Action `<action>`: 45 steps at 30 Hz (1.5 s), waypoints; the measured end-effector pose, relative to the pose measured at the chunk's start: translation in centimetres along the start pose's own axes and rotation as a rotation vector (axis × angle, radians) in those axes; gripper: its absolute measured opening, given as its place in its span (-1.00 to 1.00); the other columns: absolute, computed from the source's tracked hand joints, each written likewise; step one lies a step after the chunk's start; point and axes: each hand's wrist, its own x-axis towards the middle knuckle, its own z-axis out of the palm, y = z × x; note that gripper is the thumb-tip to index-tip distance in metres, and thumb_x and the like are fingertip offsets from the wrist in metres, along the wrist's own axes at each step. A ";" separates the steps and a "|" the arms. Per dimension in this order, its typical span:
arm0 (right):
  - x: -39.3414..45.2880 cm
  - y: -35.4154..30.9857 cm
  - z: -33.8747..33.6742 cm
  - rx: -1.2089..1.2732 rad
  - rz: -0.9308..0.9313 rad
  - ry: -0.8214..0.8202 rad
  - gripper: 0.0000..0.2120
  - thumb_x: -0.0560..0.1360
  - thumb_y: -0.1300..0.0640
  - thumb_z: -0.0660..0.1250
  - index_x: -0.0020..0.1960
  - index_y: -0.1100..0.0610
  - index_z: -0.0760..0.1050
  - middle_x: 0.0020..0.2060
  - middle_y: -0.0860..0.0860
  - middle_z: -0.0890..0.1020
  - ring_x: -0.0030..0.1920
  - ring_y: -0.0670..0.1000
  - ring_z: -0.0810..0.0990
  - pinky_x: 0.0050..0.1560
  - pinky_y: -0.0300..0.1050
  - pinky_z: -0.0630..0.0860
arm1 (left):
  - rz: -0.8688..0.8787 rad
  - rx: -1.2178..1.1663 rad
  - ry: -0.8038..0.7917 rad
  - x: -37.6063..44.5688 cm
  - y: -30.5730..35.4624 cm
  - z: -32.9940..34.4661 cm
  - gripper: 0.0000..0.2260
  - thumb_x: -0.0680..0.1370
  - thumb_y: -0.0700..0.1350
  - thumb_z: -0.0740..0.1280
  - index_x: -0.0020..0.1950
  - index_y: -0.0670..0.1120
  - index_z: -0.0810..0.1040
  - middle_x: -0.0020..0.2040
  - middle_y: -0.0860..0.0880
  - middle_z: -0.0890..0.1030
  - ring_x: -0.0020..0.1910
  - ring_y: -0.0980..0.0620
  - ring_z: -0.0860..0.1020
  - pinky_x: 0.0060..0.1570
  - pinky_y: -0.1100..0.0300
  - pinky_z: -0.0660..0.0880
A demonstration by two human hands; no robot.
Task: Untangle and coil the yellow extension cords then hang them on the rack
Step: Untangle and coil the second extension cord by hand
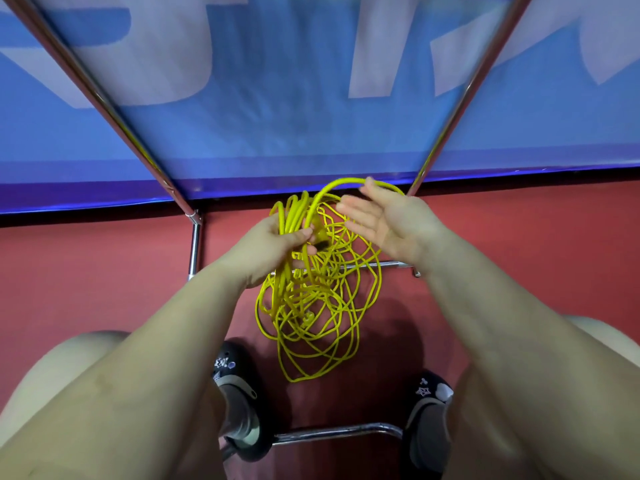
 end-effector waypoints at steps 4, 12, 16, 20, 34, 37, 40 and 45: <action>-0.4 2.9 0.0 -0.924 -0.214 -0.205 -0.75 0.53 0.17 0.30 0.19 0.19 0.47 -0.17 0.00 0.57 -0.16 -0.06 0.56 -0.11 -0.29 0.49 | -0.039 -0.239 0.112 -0.1 0.8 -0.2 -0.85 0.61 -0.20 0.19 -0.14 -0.14 0.47 -0.34 -0.04 0.57 -0.42 0.14 0.60 -0.40 0.16 0.58; -0.2 5.5 -1.3 -1.318 -0.235 -0.402 -0.80 0.50 0.06 0.34 0.06 -0.01 0.37 0.01 0.07 0.55 0.03 0.04 0.53 0.20 0.01 0.44 | -0.071 -0.466 0.218 0.1 1.5 -0.5 -0.74 0.64 -0.15 0.14 -0.19 -0.21 0.48 -0.46 -0.02 0.61 -0.42 0.08 0.63 -0.35 0.19 0.59; -0.1 5.8 -2.1 -1.580 -0.085 -0.346 -0.65 0.52 -0.10 0.26 0.22 0.06 0.38 0.08 0.04 0.52 0.12 0.06 0.50 0.19 -0.06 0.42 | -0.013 -0.637 0.199 0.2 1.7 -1.0 -0.74 0.65 -0.16 0.10 -0.22 -0.15 0.38 -0.53 0.03 0.40 -0.54 0.11 0.45 -0.36 0.19 0.59; 0.5 6.2 -3.1 -1.674 -0.069 -0.290 -0.71 0.55 0.03 0.25 0.22 0.11 0.38 0.05 0.08 0.51 0.05 0.09 0.49 0.10 -0.08 0.43 | 0.005 -0.748 0.233 0.2 2.2 -1.8 -0.80 0.66 -0.13 0.09 -0.09 -0.13 0.43 -0.55 0.07 0.34 -0.58 0.14 0.39 -0.39 0.26 0.56; 0.9 2.3 -3.2 -1.196 -0.199 -0.083 -0.78 0.51 0.08 0.34 -0.29 0.11 0.47 -0.46 -0.06 0.58 -0.52 -0.12 0.51 -0.30 -0.13 0.45 | 0.003 -0.841 0.158 0.2 2.5 -4.0 -0.81 0.62 -0.05 0.14 0.05 -0.10 0.50 -0.60 0.11 0.26 -0.59 0.20 0.30 -0.39 0.35 0.40; 0.6 1.7 -2.6 -0.918 -0.080 -0.007 -0.80 0.52 0.09 0.32 -0.24 0.16 0.47 -0.44 -0.05 0.59 -0.59 -0.15 0.50 -0.43 -0.25 0.45 | 0.005 -0.752 0.185 0.1 2.7 -3.6 -0.86 0.62 -0.14 0.15 -0.02 -0.06 0.50 -0.53 0.13 0.44 -0.55 0.21 0.44 -0.46 0.38 0.40; 0.1 1.0 -1.9 -0.641 0.070 0.008 -0.81 0.51 0.03 0.32 -0.18 0.15 0.50 -0.43 -0.04 0.61 -0.55 -0.14 0.53 -0.38 -0.26 0.56 | -0.024 -0.443 0.186 -0.1 2.1 -2.7 -0.84 0.60 -0.28 0.15 -0.05 -0.10 0.49 -0.33 0.06 0.67 -0.43 0.18 0.60 -0.51 0.37 0.43; -0.3 1.0 -0.9 -0.310 0.304 -0.063 -0.89 0.51 0.09 0.30 -0.16 0.08 0.50 -0.44 -0.07 0.65 -0.45 -0.13 0.62 -0.37 -0.24 0.59 | -0.034 0.021 0.059 -0.5 1.0 -1.2 -0.78 0.53 -0.40 0.19 -0.18 -0.13 0.50 -0.23 0.02 0.68 -0.32 0.15 0.64 -0.43 0.31 0.50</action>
